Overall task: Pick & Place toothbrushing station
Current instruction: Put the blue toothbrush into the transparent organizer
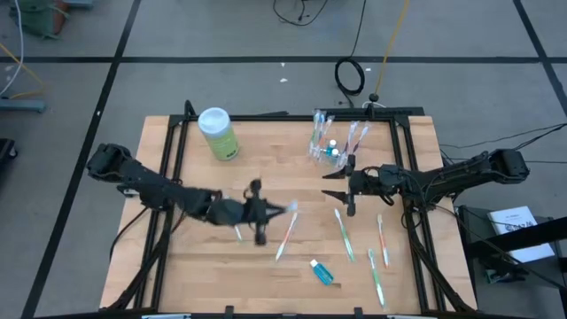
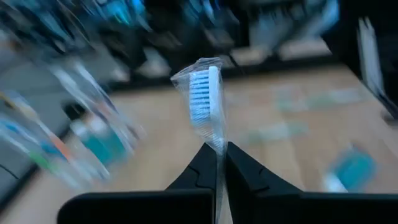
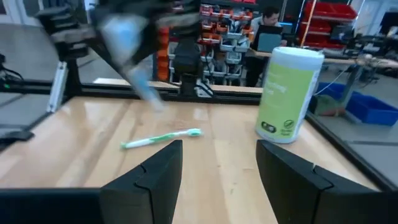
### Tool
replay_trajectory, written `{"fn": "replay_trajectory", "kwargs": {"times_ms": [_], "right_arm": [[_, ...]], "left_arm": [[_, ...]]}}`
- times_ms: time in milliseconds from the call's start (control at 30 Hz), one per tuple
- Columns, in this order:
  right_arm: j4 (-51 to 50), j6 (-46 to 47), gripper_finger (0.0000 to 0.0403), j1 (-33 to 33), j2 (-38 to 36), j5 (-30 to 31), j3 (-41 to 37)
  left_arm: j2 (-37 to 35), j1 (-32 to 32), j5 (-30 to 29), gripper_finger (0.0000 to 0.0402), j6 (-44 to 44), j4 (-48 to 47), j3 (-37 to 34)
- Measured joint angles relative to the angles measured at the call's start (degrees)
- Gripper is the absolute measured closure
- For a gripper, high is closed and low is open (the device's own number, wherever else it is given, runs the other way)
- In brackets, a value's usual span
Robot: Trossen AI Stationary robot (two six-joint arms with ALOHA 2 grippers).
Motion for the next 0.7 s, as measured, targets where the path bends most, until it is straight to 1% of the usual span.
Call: {"fn": "replay_trajectory", "kwargs": {"times_ms": [133, 200, 300, 367, 467, 500, 567, 633, 700], "right_arm": [[0.0, 2.2, 0.0206, 1.7, 0.0, 0.0, 0.0], [0.5, 2.9, 0.0206, 2.8, 0.7, 0.0, 0.0], [2.6, 3.0, 0.0206, 4.2, 3.0, 0.1, 0.0], [6.7, 3.4, 0.0206, 5.0, 5.8, 1.0, 0.0], [12.7, 5.6, 0.0206, 5.8, 11.2, 5.0, 0.0], [14.5, 5.9, 0.0206, 5.9, 13.2, 6.1, 0.0], [17.5, 6.0, 0.0206, 6.0, 17.0, 6.4, 0.0], [24.7, 6.4, 0.0206, 6.0, 20.7, 6.3, -0.1], [32.1, 8.4, 0.0206, 6.0, 23.2, 6.3, 0.0]], "left_arm": [[0.0, 5.3, 0.4, 0.0385, 3.0, 11.0, 0.0], [0.0, 7.8, 4.3, 0.0385, 3.1, 14.3, 0.0], [0.0, 10.9, 12.3, 0.0395, 1.4, 15.6, 0.0], [0.3, 12.2, 16.2, 0.0394, -0.2, 15.8, 0.0], [2.7, 13.0, 19.2, 0.0386, 0.0, 19.0, 0.0], [4.0, 13.0, 20.3, 0.0386, 0.3, 21.8, 0.0], [6.1, 13.0, 22.7, 0.0393, 1.4, 27.6, 0.0], [7.8, 13.0, 24.6, 0.0396, 2.3, 32.4, 0.0], [9.5, 13.3, 25.0, 0.0392, 2.5, 35.0, 0.1]]}}
